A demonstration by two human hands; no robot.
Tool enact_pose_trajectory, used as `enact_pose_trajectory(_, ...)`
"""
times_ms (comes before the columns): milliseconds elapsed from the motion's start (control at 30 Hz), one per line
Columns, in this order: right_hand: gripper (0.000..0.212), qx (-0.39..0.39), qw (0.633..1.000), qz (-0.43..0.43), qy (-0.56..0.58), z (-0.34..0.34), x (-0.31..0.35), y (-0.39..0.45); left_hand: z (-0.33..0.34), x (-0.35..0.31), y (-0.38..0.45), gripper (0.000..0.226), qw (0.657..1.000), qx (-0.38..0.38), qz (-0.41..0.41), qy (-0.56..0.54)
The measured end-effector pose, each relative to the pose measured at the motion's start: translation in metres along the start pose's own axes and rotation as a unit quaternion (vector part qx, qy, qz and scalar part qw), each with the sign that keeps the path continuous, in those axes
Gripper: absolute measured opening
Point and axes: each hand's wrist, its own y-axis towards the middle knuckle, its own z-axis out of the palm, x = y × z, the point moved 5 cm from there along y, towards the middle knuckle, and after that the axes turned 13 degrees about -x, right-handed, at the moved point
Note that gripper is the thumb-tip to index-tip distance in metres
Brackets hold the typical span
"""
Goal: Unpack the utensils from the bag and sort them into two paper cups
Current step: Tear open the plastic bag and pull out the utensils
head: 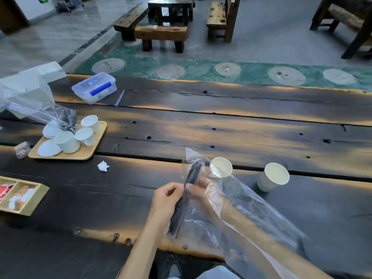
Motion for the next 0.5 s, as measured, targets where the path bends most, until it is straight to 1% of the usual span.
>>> enact_pose_trajectory(67, 0.019, 0.016, 0.999, 0.036, 0.035, 0.005, -0.007, -0.002, 0.001, 0.001, -0.004, 0.015, 1.000, -0.014, -0.001, 0.003)
enact_pose_trajectory(133, 0.008, 0.011, 0.998, 0.050, 0.040, 0.005, -0.009, -0.003, 0.000, 0.005, -0.005, 0.014, 0.999, -0.033, -0.009, 0.002)
enact_pose_trajectory(200, 0.010, -0.010, 0.994, 0.067, 0.084, 0.003, -0.010, 0.001, -0.005, 0.010, -0.004, 0.016, 0.998, -0.065, -0.018, -0.020)
enact_pose_trajectory(233, 0.013, -0.028, 0.991, 0.075, 0.111, 0.001, -0.011, 0.004, -0.008, 0.013, -0.001, 0.016, 0.994, -0.085, -0.032, -0.058)
enact_pose_trajectory(300, 0.022, -0.062, 0.983, 0.098, 0.146, -0.002, -0.012, 0.008, -0.015, 0.018, 0.006, 0.015, 0.984, -0.117, -0.056, -0.119)
enact_pose_trajectory(333, 0.027, -0.068, 0.979, 0.112, 0.156, -0.002, -0.014, 0.010, -0.017, 0.018, 0.008, 0.015, 0.982, -0.122, -0.059, -0.131)
enact_pose_trajectory(367, 0.029, -0.069, 0.976, 0.123, 0.168, -0.003, -0.017, 0.011, -0.018, 0.018, 0.010, 0.016, 0.982, -0.115, -0.061, -0.138)
enact_pose_trajectory(400, 0.027, -0.063, 0.973, 0.131, 0.180, -0.003, -0.020, 0.012, -0.016, 0.017, 0.010, 0.018, 0.984, -0.088, -0.063, -0.140)
enact_pose_trajectory(433, 0.025, -0.060, 0.973, 0.137, 0.175, -0.005, -0.022, 0.014, -0.012, 0.016, 0.011, 0.021, 0.990, -0.048, -0.059, -0.116)
enact_pose_trajectory(500, 0.023, -0.036, 0.982, 0.138, 0.125, -0.004, -0.023, 0.016, 0.001, 0.011, 0.007, 0.033, 0.998, 0.044, -0.034, -0.024)
